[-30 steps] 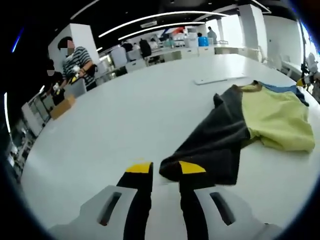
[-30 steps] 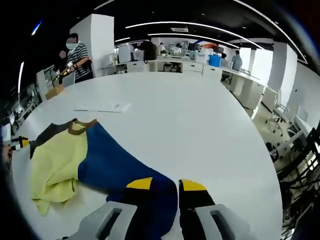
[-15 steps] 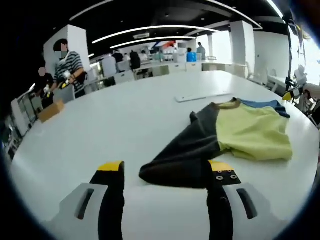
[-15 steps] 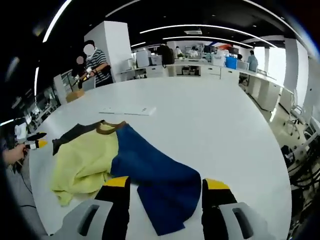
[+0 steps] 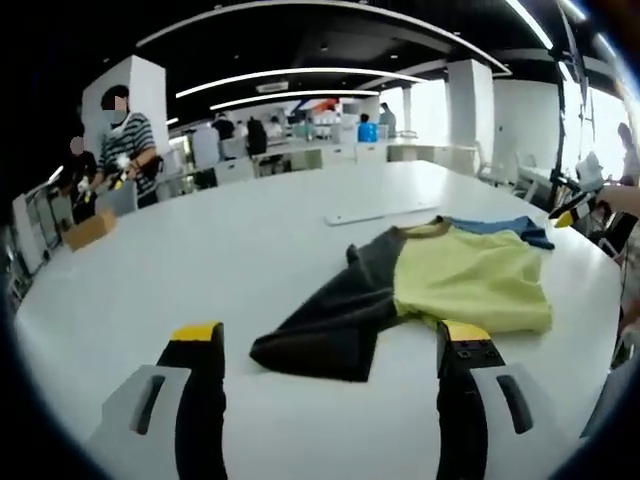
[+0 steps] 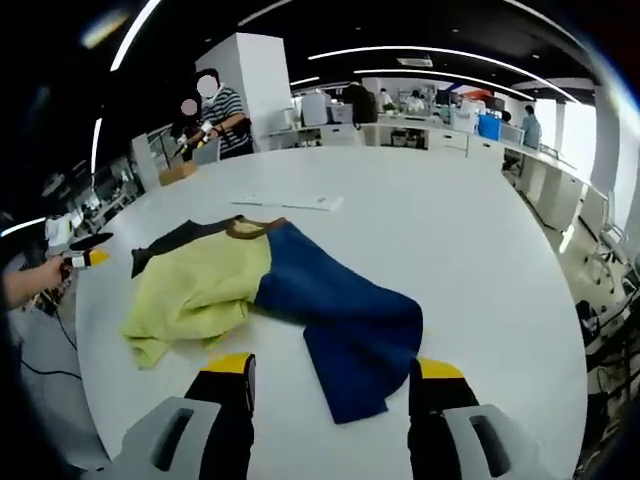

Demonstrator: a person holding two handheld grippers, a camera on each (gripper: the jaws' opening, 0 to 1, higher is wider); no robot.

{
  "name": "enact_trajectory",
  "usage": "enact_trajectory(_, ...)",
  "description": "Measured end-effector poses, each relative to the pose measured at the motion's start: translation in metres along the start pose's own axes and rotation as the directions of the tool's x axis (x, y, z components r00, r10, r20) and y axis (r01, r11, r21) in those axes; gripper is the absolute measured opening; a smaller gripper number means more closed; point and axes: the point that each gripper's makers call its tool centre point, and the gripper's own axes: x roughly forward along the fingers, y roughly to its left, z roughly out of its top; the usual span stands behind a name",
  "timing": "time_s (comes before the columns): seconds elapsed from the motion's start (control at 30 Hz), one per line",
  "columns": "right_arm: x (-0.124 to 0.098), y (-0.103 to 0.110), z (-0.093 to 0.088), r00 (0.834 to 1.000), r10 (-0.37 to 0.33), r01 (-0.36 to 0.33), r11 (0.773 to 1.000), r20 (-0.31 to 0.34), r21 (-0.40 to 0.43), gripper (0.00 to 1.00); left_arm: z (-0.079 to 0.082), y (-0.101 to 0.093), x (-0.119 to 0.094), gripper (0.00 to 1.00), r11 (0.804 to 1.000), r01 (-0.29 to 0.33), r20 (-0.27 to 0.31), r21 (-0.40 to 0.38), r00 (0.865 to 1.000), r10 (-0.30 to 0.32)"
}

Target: Fold the garment on the visible template until the final outline fits inside the template.

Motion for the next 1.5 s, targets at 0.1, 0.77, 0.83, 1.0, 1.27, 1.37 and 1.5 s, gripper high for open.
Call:
enact_trajectory(0.1,-0.001,0.002,-0.010,1.000,0.012,-0.012,1.000,-0.018,-0.016,0.59,0.001,-0.007,-0.003,0.89,1.000,0.017,0.005,-0.001,1.000,-0.017)
enact_trajectory(0.77,0.001,-0.006,-0.040,0.997,0.035,-0.048,0.984,-0.073,-0.173,0.31,0.020,-0.029,-0.028,0.94,0.999,0.053,0.084,0.011,0.995,-0.053)
enact_trajectory(0.83,0.003,-0.009,-0.042,0.996,0.035,-0.049,0.982,-0.081,-0.182,0.27,0.021,-0.029,-0.029,0.94,0.999,0.054,0.088,0.011,0.995,-0.054)
enact_trajectory(1.0,0.006,-0.014,-0.046,0.995,0.021,-0.040,0.977,-0.096,-0.210,0.22,0.021,-0.032,-0.031,0.93,0.998,0.057,0.089,0.005,0.994,-0.057)
enact_trajectory(1.27,0.009,-0.013,-0.048,0.996,0.033,-0.053,0.970,-0.086,-0.237,0.17,0.023,-0.035,-0.034,0.91,0.998,0.065,0.087,0.019,0.994,-0.067)
enact_trajectory(1.37,0.012,-0.013,-0.049,0.996,0.034,-0.054,0.969,-0.086,-0.240,0.13,0.023,-0.036,-0.034,0.90,0.998,0.066,0.084,0.015,0.994,-0.067)
enact_trajectory(1.5,0.014,-0.014,-0.050,0.996,0.024,-0.044,0.968,-0.083,-0.246,0.08,0.023,-0.038,-0.034,0.89,0.997,0.068,0.079,0.021,0.994,-0.069)
